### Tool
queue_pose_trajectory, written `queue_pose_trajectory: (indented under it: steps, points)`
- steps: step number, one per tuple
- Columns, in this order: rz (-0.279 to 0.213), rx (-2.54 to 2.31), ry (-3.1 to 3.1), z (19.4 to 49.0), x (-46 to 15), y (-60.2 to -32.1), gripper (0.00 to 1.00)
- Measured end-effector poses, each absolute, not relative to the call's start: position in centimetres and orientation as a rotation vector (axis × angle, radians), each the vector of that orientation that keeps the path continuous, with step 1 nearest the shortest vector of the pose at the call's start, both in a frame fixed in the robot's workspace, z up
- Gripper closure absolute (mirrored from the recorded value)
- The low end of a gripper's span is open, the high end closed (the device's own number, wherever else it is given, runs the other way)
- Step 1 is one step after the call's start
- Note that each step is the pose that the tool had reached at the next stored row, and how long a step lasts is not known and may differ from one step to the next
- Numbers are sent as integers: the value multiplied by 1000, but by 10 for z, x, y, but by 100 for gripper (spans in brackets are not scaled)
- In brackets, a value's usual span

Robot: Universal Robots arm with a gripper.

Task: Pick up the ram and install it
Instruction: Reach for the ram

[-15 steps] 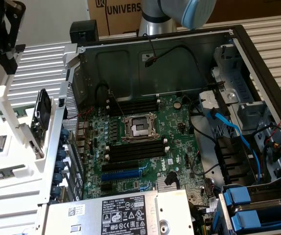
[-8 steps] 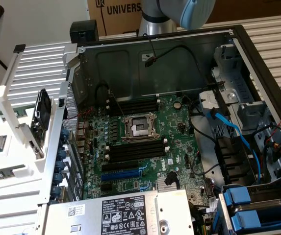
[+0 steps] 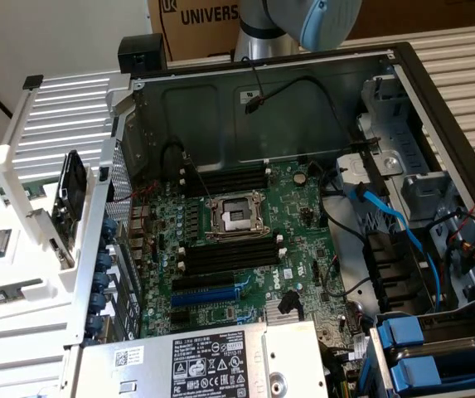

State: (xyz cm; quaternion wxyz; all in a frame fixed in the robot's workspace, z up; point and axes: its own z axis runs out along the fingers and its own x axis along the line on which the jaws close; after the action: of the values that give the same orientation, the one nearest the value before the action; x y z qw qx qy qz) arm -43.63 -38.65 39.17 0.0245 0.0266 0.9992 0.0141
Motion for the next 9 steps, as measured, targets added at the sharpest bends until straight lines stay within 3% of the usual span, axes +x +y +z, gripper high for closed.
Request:
queue_pose_trajectory:
  steps: [9]
  points:
    - [43,67,3092,391,-474,-376,89]
